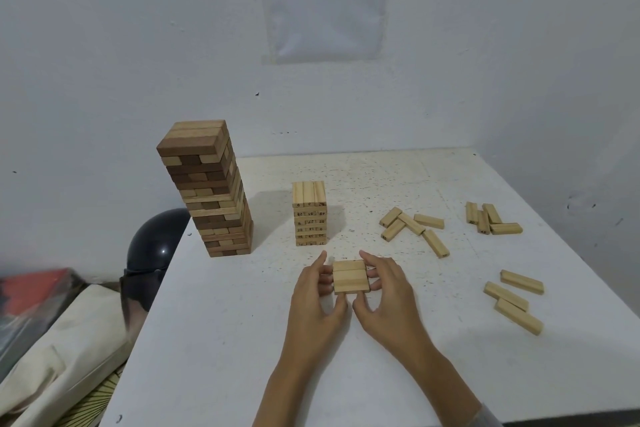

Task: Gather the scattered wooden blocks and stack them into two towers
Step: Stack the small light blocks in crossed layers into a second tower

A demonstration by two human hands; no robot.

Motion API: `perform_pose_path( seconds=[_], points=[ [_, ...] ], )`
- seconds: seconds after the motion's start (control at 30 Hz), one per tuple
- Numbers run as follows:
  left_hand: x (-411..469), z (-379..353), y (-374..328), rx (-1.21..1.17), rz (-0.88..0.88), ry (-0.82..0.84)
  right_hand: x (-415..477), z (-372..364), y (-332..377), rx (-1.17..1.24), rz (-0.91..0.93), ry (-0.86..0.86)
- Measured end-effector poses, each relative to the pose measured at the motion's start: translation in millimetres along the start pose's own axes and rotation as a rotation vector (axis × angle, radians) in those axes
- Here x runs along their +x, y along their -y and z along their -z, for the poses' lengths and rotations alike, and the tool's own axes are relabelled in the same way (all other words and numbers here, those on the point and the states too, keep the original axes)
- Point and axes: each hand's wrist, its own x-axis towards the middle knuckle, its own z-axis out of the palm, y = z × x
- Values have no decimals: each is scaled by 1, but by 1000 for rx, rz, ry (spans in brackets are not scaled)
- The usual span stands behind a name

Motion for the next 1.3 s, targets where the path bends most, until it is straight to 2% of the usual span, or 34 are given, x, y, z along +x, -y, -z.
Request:
perform_pose_path(
  seconds=[0.17,0.3,0.4,0.5,0.73,0.9,1.07,1.2,1.3],
  points=[
    [-3,0,-7,7,-1,-7,1,4,7,68,-53,17],
    [0,6,-13,97,-82,36,10,14,9,166,-117,77],
    [6,11,-14,239,-190,100,17,22,2,80,-41,194],
    [14,15,-8,379,-224,158,24,24,-5,-38,36,286],
    [21,15,-2,454,-215,174,26,23,-8,-90,113,283],
    [17,17,-6,380,-201,152,23,24,-8,-60,90,253],
    [11,22,-13,167,-51,129,21,31,0,56,10,238],
    [9,31,-22,30,-86,91,20,37,9,190,-60,183],
    [11,37,-35,-18,-140,37,24,40,23,269,-9,151]
  ],
)
